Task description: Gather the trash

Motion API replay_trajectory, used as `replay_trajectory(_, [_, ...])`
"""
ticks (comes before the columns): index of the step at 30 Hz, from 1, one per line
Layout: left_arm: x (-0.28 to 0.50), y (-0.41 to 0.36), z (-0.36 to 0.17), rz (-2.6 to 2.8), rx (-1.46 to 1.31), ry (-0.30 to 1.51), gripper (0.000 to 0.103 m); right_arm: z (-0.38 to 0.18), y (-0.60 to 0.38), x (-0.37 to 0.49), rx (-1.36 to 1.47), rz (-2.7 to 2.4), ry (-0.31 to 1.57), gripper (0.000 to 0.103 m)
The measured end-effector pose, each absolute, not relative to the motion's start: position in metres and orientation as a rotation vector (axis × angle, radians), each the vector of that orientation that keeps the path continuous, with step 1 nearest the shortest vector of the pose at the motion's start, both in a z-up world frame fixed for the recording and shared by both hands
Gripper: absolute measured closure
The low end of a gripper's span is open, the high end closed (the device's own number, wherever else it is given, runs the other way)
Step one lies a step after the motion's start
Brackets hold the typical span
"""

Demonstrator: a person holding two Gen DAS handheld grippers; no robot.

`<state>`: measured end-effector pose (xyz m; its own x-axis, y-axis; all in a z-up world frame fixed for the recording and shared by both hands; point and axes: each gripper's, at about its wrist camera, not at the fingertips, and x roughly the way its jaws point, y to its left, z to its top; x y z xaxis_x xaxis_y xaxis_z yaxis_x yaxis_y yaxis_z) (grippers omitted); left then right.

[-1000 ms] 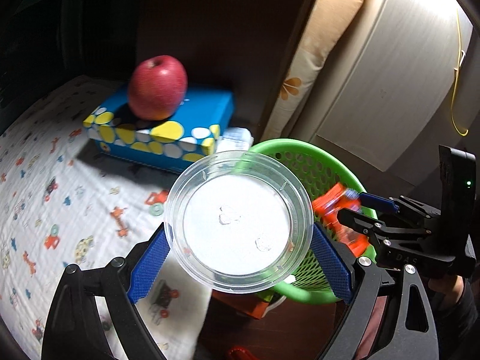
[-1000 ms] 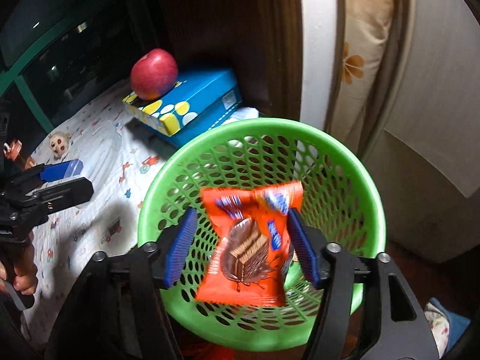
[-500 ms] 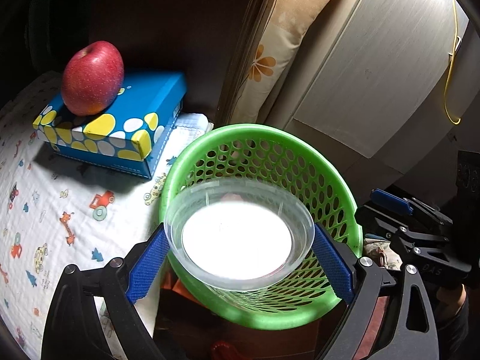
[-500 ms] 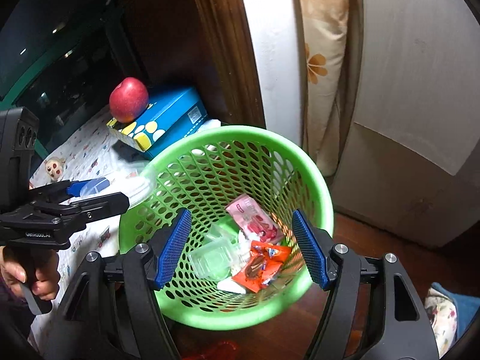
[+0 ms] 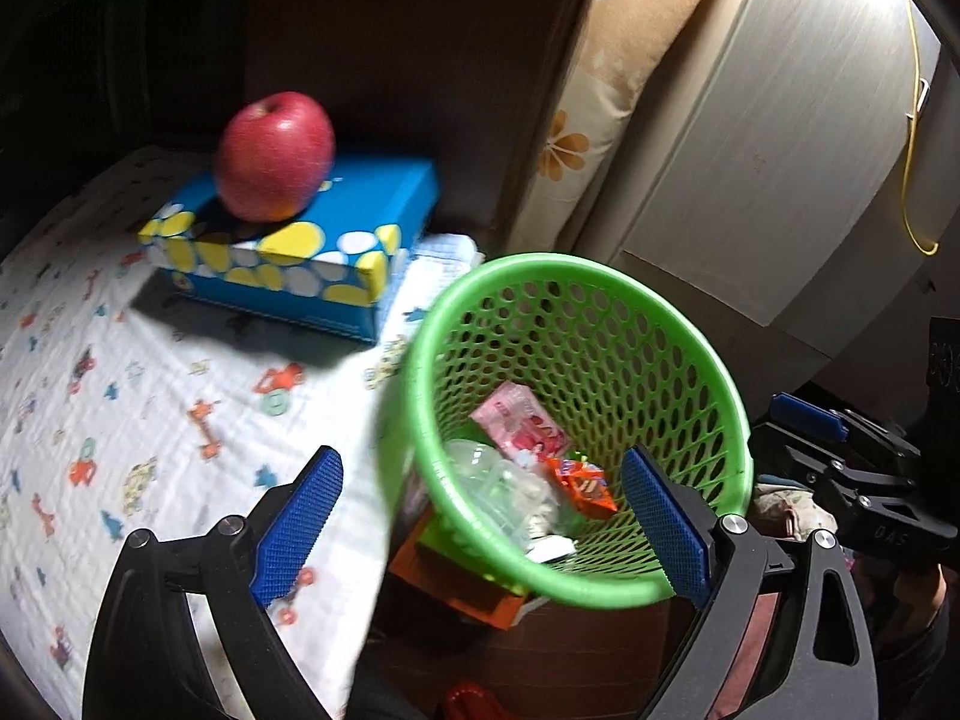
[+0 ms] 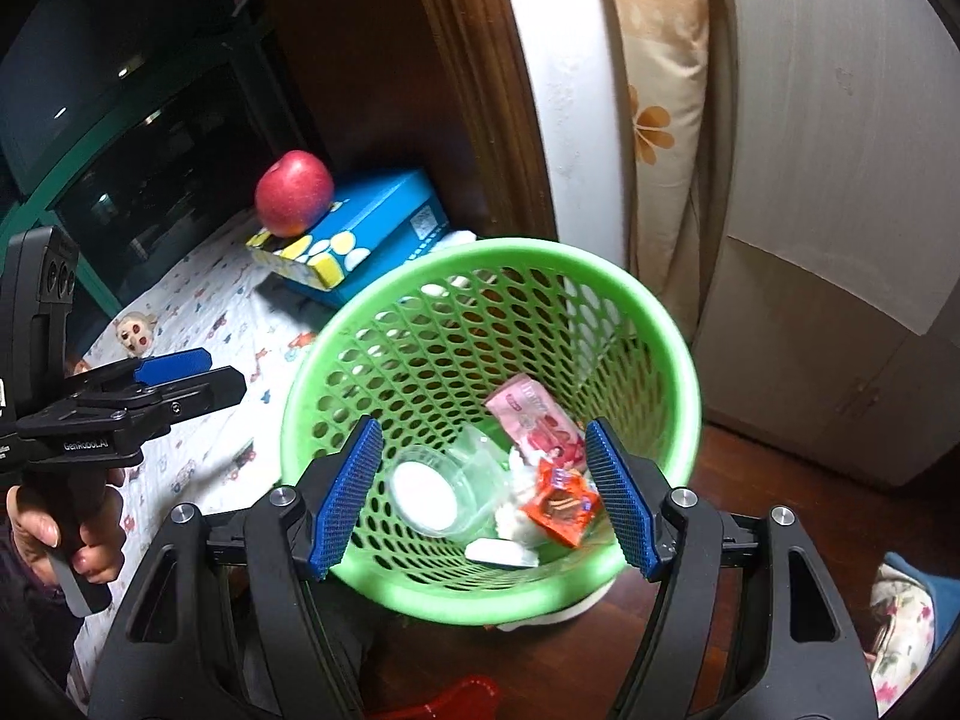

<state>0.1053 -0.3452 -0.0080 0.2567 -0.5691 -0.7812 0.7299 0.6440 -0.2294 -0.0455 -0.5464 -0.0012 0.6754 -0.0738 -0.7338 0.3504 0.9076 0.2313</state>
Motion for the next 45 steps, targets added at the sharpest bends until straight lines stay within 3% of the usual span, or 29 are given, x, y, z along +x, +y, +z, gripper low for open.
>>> replay_trajectory(31, [0.094, -0.142, 0.025, -0.447, 0.087, 0.837, 0.008, 0.028, -0.387, 0.003, 0.221, -0.059, 0.719, 0.012])
replay_trajectory(45, [0.078, -0.106, 0.027, -0.311, 0.073, 0.801, 0.008, 0.025, -0.361, 0.001, 0.246, -0.021, 0.701, 0.010])
